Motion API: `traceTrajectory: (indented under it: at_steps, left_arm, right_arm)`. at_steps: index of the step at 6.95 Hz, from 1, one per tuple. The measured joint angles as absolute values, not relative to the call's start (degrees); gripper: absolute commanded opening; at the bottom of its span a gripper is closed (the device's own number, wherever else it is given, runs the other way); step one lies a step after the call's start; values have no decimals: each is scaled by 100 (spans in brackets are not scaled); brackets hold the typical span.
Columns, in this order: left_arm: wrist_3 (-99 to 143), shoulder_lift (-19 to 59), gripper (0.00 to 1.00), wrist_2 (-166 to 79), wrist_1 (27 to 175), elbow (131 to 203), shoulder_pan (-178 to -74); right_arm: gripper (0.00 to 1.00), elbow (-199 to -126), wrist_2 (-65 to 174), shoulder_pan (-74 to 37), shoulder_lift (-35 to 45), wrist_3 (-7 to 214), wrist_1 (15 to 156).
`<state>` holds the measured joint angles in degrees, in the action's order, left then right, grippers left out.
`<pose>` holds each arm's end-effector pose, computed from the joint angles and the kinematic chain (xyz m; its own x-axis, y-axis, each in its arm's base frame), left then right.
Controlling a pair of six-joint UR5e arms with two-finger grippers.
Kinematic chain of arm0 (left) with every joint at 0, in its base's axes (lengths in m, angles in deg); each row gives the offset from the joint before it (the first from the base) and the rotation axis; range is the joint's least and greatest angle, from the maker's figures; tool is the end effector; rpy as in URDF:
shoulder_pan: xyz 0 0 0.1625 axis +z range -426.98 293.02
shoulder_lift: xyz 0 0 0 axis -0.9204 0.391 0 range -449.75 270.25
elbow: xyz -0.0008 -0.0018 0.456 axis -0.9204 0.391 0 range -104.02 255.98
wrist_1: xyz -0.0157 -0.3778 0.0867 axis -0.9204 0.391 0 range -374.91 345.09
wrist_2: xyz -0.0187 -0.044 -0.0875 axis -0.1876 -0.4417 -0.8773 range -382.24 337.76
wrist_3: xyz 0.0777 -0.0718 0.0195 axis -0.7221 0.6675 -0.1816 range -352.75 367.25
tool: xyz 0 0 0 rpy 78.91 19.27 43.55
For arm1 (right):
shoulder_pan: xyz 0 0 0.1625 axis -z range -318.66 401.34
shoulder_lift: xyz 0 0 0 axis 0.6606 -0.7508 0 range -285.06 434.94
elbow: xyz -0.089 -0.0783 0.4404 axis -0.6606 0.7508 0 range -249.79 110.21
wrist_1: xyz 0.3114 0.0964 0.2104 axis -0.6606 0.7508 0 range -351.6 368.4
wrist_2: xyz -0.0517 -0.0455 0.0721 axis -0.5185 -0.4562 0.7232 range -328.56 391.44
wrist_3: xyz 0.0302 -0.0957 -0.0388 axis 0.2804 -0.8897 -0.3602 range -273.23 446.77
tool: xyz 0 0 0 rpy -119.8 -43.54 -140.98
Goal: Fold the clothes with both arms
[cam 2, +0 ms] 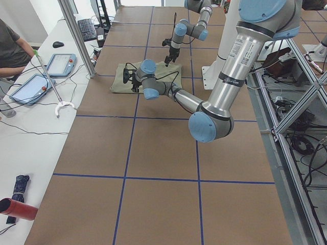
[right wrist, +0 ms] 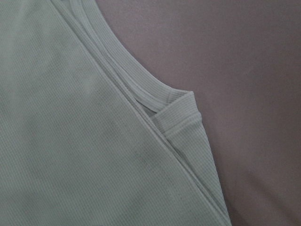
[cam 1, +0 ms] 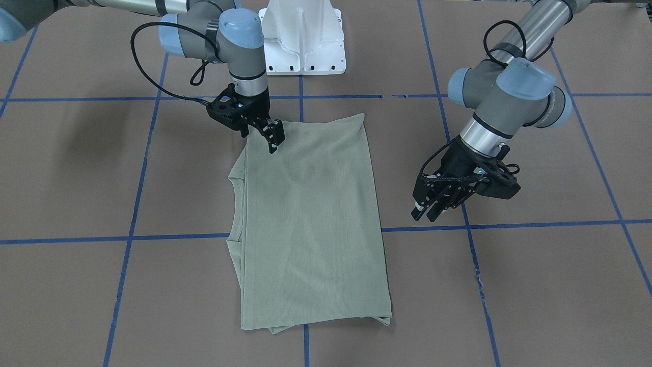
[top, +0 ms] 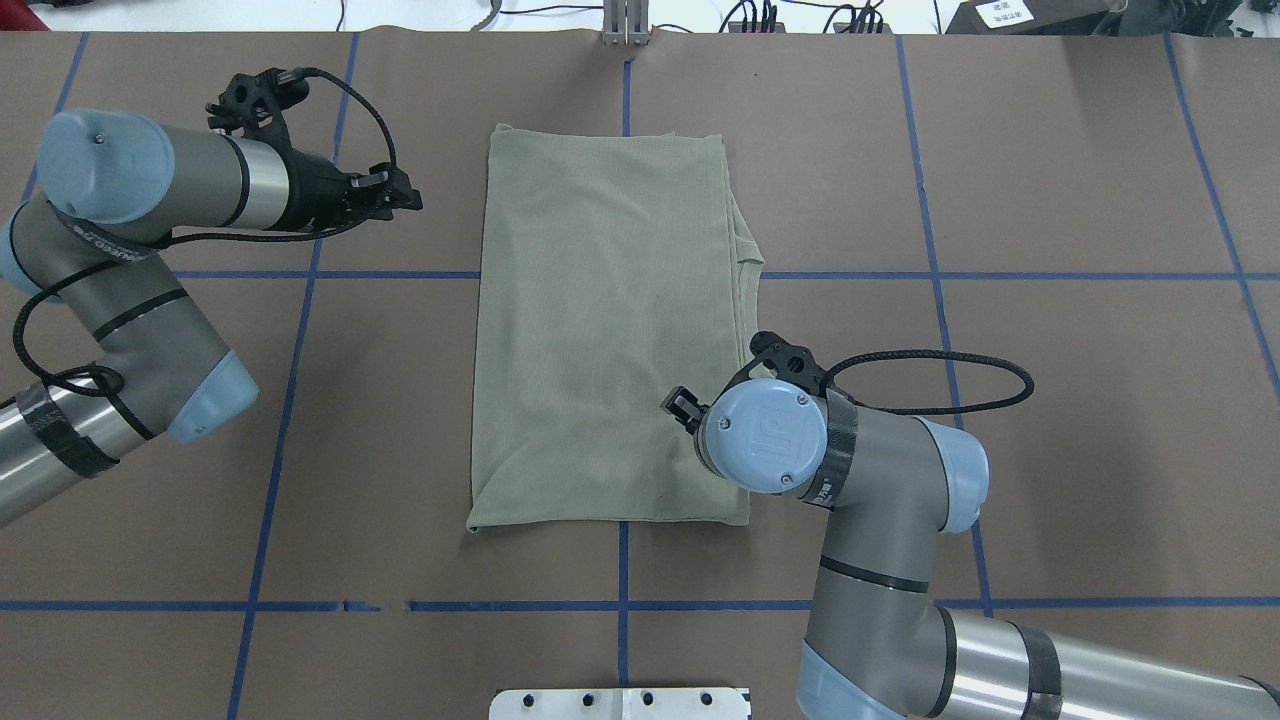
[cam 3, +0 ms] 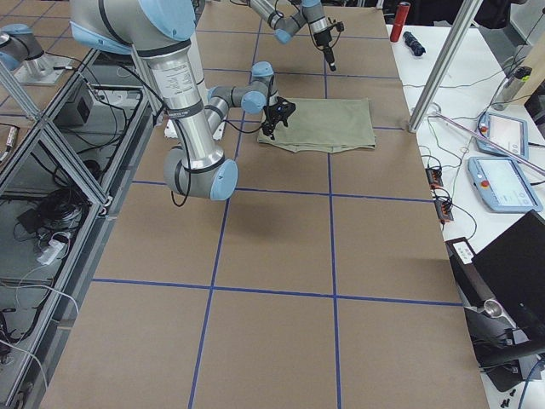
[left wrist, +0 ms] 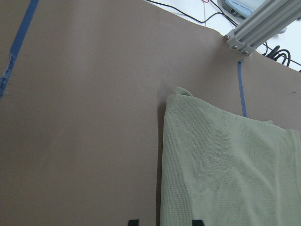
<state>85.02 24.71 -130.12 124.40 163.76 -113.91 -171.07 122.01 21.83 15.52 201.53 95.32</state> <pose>0.3740 -0.5467 0.3775 0.3162 -0.0433 -0.9477 0.4393 0.8921 0.1059 -0.5684 -0.3418 0.3177 0.4687 0.6104 0.6386 -0.5766 0.7590 -0.3023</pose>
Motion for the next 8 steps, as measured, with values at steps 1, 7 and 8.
traceTrajectory:
  at_steps: [1,7,8]
  left_arm:
    - [8503,2470,48,-13009,12440,16385,-11392]
    - [8503,2468,48,-12999,12432,16434,-11392]
    - [8503,2468,48,-12999,12432,16437,-11391]
  right_arm:
    - [100,-17112,12202,2233,1547,20246,9533]
    - [87,-17103,12216,2397,1455,20386,9531]
    - [72,-17093,12220,2404,1444,20412,9523]
